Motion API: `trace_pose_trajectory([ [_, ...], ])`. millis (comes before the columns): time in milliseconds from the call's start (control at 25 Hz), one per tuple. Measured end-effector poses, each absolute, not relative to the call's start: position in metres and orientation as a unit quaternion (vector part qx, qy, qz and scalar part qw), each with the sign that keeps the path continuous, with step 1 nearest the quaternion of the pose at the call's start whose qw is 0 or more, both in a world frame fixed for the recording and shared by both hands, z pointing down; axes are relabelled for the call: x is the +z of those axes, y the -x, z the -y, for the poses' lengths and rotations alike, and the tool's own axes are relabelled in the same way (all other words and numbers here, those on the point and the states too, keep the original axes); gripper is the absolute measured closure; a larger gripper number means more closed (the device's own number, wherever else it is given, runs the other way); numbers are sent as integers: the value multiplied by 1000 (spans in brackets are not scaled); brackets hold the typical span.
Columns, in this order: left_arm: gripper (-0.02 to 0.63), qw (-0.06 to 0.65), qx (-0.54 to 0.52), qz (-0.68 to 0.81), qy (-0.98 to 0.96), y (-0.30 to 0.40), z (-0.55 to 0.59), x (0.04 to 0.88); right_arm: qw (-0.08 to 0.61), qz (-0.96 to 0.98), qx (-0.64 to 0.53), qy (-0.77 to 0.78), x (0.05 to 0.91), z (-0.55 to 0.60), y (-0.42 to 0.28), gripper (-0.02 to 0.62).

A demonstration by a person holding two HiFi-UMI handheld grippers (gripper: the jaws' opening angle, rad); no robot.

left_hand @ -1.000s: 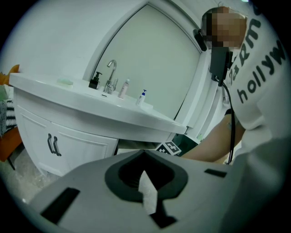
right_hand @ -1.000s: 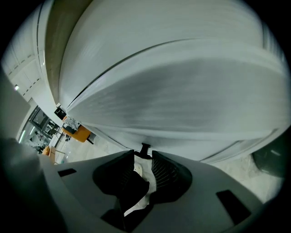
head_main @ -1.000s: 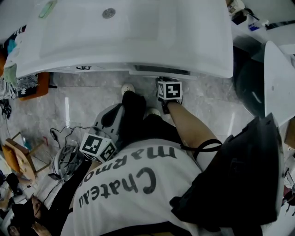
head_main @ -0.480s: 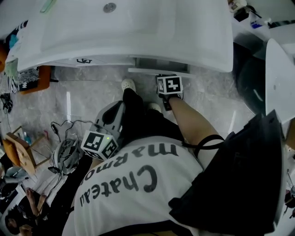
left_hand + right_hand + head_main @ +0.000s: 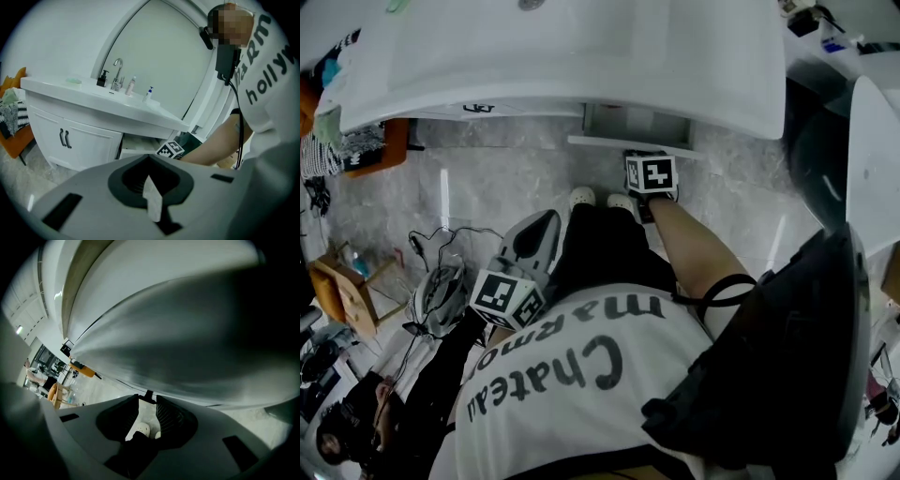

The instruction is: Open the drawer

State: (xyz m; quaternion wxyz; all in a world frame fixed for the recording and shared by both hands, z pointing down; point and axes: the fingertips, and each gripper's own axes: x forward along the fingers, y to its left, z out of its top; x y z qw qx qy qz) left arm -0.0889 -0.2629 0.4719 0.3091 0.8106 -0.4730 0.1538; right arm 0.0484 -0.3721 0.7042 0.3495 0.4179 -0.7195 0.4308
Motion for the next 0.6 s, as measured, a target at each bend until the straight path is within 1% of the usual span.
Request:
trace_pose_trajectory([
  [320, 606, 320, 160, 454, -816, 93, 251, 474, 341, 716, 435, -426, 704, 372, -48, 472],
  [600, 606, 312, 162, 452, -819, 106, 246, 468, 347, 706, 437, -436, 702, 369, -51, 475],
])
